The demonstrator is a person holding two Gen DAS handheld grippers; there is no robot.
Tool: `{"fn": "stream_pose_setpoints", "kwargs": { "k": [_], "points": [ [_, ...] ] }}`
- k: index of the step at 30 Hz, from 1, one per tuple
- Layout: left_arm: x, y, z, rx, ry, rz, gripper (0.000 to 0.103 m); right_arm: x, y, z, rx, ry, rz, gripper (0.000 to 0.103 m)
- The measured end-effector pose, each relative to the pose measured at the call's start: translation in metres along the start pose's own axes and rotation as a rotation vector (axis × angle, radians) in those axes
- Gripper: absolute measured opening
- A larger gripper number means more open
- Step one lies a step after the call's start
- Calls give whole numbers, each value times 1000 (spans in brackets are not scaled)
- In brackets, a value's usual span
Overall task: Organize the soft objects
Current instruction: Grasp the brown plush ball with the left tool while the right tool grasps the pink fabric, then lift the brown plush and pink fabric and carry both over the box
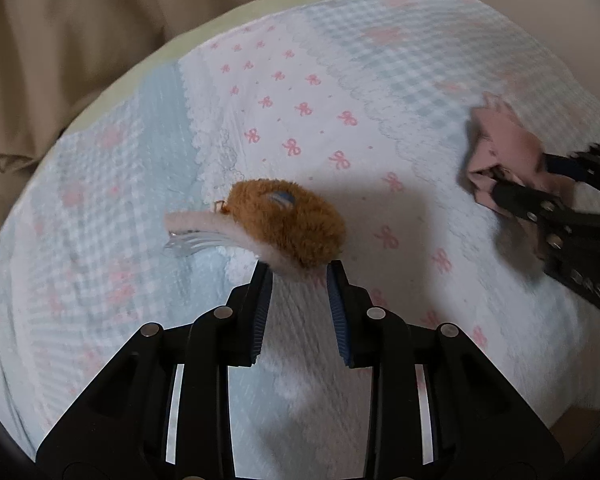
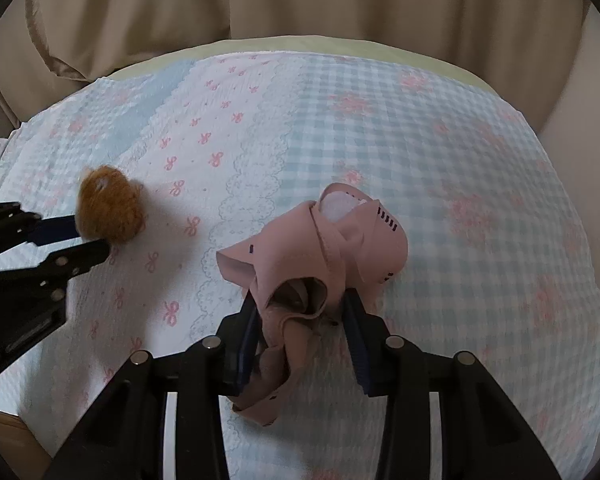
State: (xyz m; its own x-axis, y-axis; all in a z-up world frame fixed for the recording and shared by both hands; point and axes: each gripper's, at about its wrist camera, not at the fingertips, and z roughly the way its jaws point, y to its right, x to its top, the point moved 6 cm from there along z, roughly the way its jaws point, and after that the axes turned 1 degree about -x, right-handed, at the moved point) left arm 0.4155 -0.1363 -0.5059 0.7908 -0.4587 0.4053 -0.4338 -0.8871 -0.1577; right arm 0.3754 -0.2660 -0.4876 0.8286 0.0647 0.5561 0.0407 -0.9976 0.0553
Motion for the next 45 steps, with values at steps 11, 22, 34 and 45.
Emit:
{"fn": "stream_pose_setpoints", "kwargs": {
  "k": [11, 22, 34, 45],
  "points": [
    [11, 7, -34, 31, 83, 152, 103, 0, 2, -1, 14, 2, 28, 37],
    [9, 8, 36, 36, -19, 341, 86, 0, 3, -2, 18, 34, 40, 31],
    [14, -10, 14, -35, -3, 213, 61, 11, 11, -26, 24, 89, 67, 20],
    [35, -20, -98, -51, 121, 56, 61, 33, 13, -121, 25, 172, 48, 20]
  ]
}}
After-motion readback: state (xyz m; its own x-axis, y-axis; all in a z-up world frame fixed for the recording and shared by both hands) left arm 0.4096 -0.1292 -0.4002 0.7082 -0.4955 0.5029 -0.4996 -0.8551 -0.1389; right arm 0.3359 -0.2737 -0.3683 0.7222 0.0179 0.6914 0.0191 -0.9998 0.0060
